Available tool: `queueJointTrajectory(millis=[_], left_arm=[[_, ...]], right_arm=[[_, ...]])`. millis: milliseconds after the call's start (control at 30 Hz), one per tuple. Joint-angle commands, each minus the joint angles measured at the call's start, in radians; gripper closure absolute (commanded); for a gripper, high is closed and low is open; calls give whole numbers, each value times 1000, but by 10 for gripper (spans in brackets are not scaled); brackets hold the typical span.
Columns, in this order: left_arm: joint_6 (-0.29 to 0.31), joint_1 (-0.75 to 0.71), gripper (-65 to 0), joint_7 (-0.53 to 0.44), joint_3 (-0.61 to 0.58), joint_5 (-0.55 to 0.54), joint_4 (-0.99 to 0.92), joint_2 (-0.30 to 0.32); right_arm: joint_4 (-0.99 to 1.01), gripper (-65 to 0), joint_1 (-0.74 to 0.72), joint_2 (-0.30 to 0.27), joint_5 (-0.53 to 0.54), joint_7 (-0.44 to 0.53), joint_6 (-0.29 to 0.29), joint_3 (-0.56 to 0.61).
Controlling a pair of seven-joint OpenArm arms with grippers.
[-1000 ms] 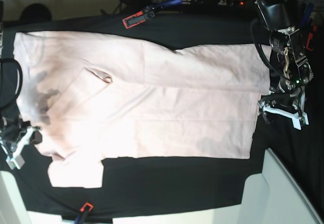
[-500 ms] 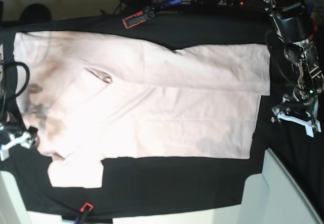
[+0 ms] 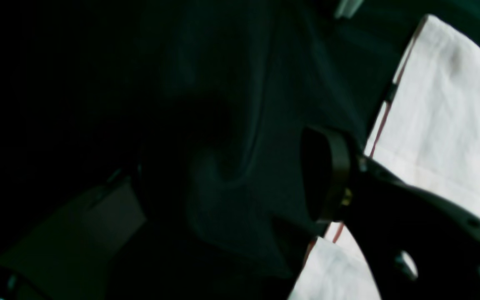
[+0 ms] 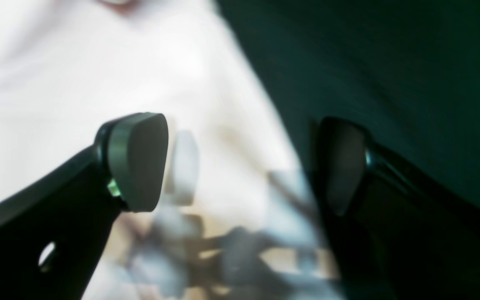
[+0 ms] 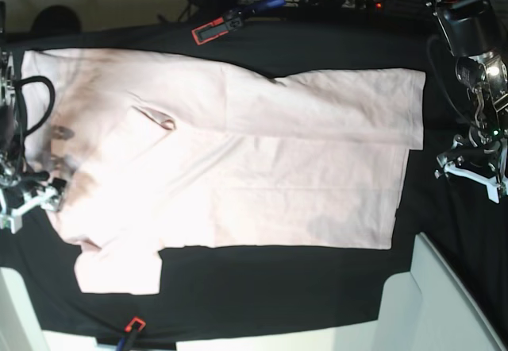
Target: Fold the T-shirt properly
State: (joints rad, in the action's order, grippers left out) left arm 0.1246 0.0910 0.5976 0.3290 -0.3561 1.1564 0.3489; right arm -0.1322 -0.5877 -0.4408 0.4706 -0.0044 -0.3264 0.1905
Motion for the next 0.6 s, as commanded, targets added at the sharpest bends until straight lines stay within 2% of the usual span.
queueJointTrajectory(millis=[0,267,467,567], left_arm=[[-1,2,-448,-20,6,-4,18,23],[-1,-4,-448,-20,6,-4,26,22],[-1,-23,-448,-18,6,-4,44,20],[-1,-23,-448,-18,6,-4,44,20]], right_arm=[[-7,-528,-18,-34,12,34,-6,0],[-7,-524,-1,-29,10,33,-6,2],[-14,-409,16,-6,9,33,-6,4],[-14,-373,18,-5,9,37,-6,4]])
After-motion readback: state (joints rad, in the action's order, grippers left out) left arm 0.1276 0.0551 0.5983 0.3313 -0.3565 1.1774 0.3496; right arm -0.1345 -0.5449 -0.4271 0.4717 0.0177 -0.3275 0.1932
